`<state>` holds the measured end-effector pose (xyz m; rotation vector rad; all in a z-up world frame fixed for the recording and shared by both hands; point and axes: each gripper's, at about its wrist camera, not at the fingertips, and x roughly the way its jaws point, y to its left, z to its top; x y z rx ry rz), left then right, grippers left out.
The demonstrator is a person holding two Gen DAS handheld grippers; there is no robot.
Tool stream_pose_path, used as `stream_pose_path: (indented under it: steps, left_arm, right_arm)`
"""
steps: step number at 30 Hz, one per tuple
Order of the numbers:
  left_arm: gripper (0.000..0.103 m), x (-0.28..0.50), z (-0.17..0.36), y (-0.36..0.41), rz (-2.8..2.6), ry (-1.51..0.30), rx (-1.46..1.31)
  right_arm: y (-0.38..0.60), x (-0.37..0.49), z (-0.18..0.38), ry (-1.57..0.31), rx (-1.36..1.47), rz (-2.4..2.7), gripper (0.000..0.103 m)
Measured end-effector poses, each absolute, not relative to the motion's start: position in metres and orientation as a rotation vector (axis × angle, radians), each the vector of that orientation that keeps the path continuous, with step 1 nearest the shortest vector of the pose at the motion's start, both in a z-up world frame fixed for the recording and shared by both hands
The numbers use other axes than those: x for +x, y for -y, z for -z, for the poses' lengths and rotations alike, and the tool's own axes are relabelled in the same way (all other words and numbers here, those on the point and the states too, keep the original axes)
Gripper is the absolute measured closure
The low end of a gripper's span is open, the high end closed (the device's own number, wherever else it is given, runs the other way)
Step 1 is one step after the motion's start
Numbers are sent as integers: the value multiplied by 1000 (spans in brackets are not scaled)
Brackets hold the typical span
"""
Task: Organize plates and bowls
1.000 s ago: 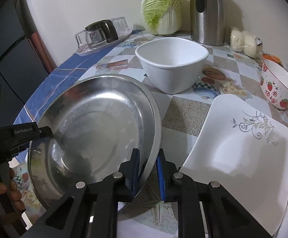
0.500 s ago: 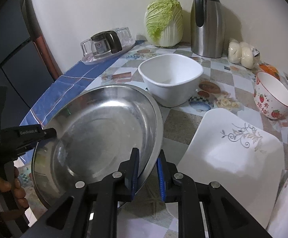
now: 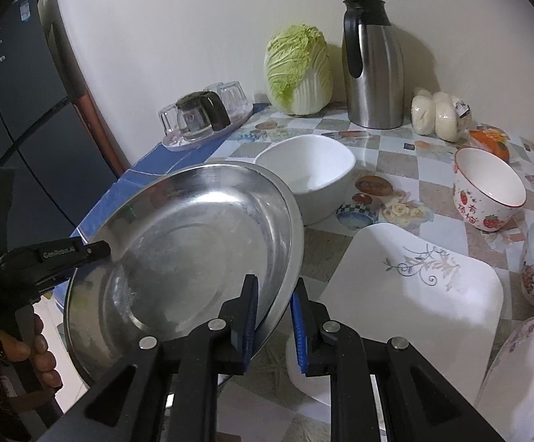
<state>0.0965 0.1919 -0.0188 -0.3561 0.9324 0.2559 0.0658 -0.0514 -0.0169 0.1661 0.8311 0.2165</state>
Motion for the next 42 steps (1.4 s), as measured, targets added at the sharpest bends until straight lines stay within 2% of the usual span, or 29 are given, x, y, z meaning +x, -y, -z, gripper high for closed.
stream_pose_path:
  steps: [22, 42]
  left_arm:
    - [76, 89, -6, -93, -147, -920, -232]
    - [76, 91, 12, -6, -16, -988, -146]
  right_arm:
    - [150, 29, -3, -762, 276, -165, 84]
    - [230, 10, 17, -780, 362, -59, 81]
